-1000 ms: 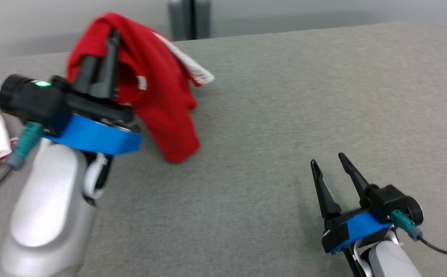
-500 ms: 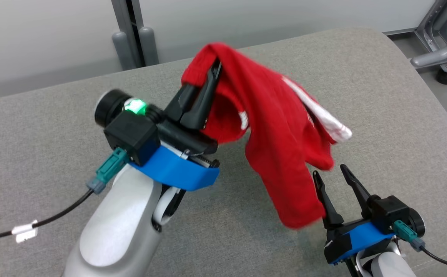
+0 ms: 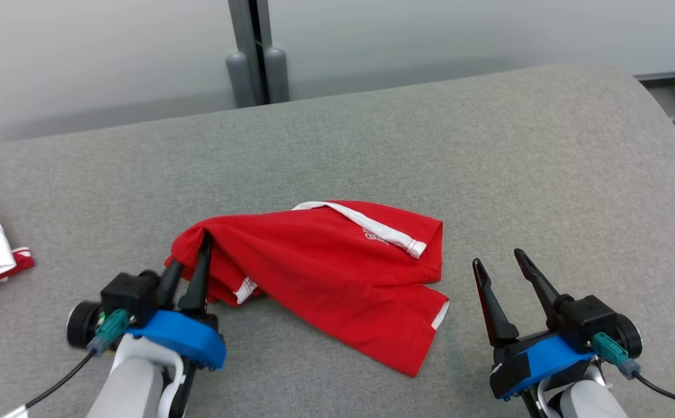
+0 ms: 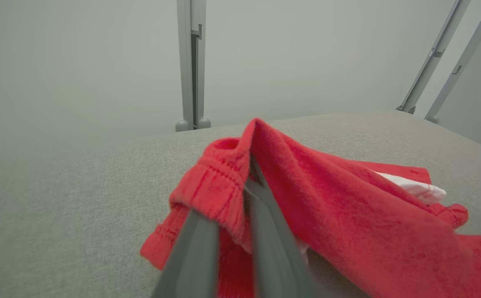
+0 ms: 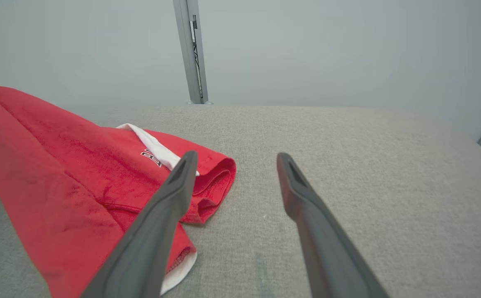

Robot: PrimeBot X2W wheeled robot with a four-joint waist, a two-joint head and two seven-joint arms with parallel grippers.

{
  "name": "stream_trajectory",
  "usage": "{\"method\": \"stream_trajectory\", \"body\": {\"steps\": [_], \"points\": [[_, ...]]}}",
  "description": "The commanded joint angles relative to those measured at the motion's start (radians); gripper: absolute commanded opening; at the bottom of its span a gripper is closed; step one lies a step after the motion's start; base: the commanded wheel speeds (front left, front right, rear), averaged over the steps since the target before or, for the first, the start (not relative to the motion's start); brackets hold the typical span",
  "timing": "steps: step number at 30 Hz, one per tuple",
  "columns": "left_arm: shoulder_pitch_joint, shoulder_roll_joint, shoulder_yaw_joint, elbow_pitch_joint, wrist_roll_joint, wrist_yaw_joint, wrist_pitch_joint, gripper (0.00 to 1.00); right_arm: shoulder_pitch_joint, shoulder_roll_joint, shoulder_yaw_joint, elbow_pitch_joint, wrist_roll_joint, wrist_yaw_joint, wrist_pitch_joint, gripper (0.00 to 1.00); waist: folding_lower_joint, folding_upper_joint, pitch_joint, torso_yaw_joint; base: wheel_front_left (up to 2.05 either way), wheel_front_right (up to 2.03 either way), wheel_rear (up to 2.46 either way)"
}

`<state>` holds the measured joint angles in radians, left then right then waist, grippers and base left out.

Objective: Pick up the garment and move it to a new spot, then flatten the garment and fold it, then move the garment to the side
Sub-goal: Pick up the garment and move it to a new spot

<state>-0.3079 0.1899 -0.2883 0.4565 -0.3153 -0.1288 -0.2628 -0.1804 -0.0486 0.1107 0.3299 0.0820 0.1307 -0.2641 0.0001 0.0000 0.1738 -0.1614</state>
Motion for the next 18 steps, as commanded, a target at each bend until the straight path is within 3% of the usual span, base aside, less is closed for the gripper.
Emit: {"method": "stream_trajectory", "body": {"steps": [1, 8, 18], "points": [[0.025, -0.002, 0.031, 0.011, 0.009, 0.004, -0.003, 1.0, 0.004, -0.003, -0.001, 0.0, -0.004, 0.0, -0.001, 1.0, -0.0001, 0.0, -0.01, 0.009, 0.0, 0.0, 0.0], [0.147, -0.038, 0.171, -0.006, 0.095, 0.03, -0.003, 1.0, 0.033, -0.004, 0.012, 0.021, -0.01, 0.0, -0.001, 1.0, -0.0001, 0.0, -0.076, 0.051, 0.0, 0.0, 0.0], [0.302, -0.095, 0.283, -0.09, 0.199, 0.069, -0.003, 1.0, 0.083, -0.003, 0.016, 0.039, -0.009, 0.0, -0.001, 1.0, -0.0001, 0.0, -0.155, 0.074, 0.0, 0.0, 0.0]]}}
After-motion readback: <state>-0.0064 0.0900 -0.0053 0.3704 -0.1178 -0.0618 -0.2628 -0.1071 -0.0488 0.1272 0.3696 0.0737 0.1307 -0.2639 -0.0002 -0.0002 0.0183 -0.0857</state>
